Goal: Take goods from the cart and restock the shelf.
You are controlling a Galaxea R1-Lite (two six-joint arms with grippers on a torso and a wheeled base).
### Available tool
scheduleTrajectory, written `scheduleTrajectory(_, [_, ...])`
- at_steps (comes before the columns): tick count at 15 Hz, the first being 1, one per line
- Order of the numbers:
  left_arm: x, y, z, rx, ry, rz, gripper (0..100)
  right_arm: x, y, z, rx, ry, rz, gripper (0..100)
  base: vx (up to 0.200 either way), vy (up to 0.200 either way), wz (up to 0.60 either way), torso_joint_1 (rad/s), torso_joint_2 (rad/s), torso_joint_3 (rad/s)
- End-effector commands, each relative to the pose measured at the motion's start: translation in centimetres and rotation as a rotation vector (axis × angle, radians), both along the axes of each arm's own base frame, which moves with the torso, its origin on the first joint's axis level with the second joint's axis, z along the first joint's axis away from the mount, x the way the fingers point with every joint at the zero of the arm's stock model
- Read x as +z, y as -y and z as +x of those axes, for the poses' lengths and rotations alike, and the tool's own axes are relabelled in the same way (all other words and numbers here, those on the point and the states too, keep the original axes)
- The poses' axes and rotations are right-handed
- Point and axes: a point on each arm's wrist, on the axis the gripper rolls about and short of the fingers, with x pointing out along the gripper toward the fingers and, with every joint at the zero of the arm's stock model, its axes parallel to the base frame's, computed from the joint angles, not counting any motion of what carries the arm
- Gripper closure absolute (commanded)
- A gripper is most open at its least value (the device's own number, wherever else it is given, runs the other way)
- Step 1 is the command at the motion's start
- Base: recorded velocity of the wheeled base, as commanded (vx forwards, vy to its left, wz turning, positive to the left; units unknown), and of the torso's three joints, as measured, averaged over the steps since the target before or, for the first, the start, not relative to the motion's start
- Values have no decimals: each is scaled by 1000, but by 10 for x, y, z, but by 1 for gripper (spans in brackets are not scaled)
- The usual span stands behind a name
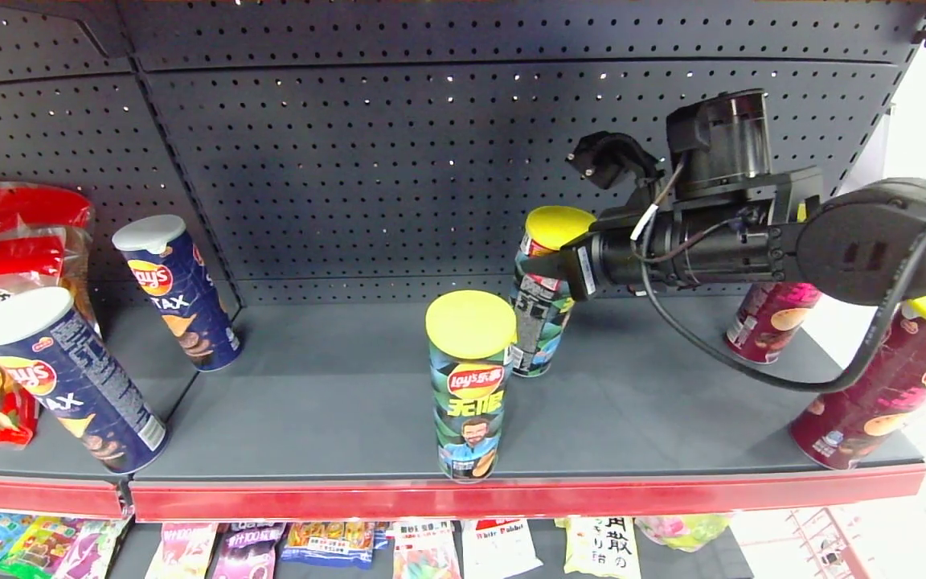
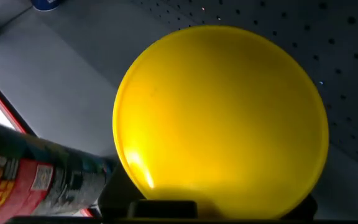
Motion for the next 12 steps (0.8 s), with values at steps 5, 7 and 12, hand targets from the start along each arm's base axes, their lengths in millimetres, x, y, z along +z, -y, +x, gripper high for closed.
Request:
scheduleTrajectory(5, [-1, 0, 0, 2, 0, -1, 0, -7, -23, 12, 36, 0, -1, 100, 0, 0, 0, 0, 0, 0])
scheduleTrajectory(7, [-1, 0, 0, 16, 2, 2, 0, -9, -31, 11, 53, -1, -3, 100, 0, 0, 0, 0, 0, 0])
scheduleTrajectory(12, [-1, -1, -1, 19, 4, 2, 0, -14, -38, 13, 65, -5, -9, 100, 0, 0, 0, 0, 0, 0])
